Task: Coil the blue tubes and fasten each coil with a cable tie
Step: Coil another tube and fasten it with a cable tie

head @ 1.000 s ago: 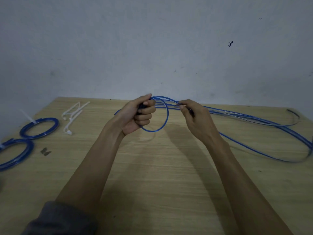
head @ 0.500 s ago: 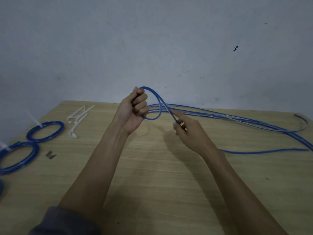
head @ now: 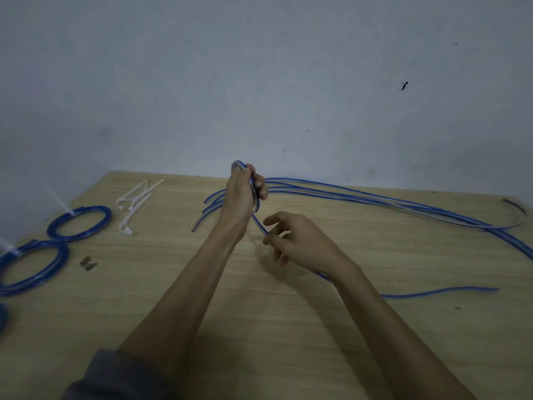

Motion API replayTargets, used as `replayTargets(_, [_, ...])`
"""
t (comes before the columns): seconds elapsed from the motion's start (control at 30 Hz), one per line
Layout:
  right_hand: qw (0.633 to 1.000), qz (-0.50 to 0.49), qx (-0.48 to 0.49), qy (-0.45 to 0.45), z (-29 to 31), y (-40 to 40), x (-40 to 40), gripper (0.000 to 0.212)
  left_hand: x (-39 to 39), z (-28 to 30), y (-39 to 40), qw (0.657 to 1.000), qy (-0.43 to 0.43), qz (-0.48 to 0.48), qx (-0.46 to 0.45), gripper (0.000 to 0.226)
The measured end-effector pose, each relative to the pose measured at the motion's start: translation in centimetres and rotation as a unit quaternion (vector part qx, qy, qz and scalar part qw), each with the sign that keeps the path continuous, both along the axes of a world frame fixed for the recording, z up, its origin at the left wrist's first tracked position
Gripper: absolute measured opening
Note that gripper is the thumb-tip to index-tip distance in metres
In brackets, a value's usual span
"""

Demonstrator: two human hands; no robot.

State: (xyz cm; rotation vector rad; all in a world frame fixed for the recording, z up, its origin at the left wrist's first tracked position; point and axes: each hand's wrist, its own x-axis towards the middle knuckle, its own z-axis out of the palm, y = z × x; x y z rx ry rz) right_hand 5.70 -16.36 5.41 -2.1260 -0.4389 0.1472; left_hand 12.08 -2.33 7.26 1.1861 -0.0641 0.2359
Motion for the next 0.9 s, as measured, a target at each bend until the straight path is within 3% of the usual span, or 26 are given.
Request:
replayTargets(0.07, [0.999, 0.002, 0.030, 0.045, 0.7, -0.5, -0.2, 0.027, -0.8, -0.8, -0.4, 0.992, -0.033, 0.011, 0.119, 0.024])
replayTargets(0.17, [0.999, 0.015, -0.014, 0.046, 1.9, -1.8, -0.1, 0.027, -1.7, -1.8, -0.9, 0.970, -0.065, 0.023, 0.234, 0.024])
replayTargets(0.3, [0.987, 0.022, -0.149, -0.059, 3.5, -4.1, 0.1, 0.019, -1.6, -3.7, -1.3, 0.919, -0.077, -0.002, 0.387, 0.022])
replayTargets(0.4, [0.971, -0.019, -0.198, -0.133, 4.5, -5.5, 0.5, 0.004, -2.1, -3.9, -1.7, 0.879, -0.099, -0.031, 0.465, 0.022])
replayTargets(0.5, [0.951, -0.075, -0.228, -0.194, 4.8, -6.6, 0.9, 0.010, -2.9, -2.6, -2.8, 0.854, -0.096, -0.069, 0.507, 0.025])
replayTargets(0.67, [0.961, -0.089, -0.166, -0.204, 5.1, -8.0, 0.8, 0.012, -3.4, -0.8, -3.1, 0.821, -0.081, -0.121, 0.552, 0.038])
replayTargets(0.9, [0.982, -0.043, -0.092, -0.161, 5.8, -8.7, 0.3, 0.016, -4.2, 1.0, -2.1, 0.884, -0.041, -0.170, 0.434, 0.055])
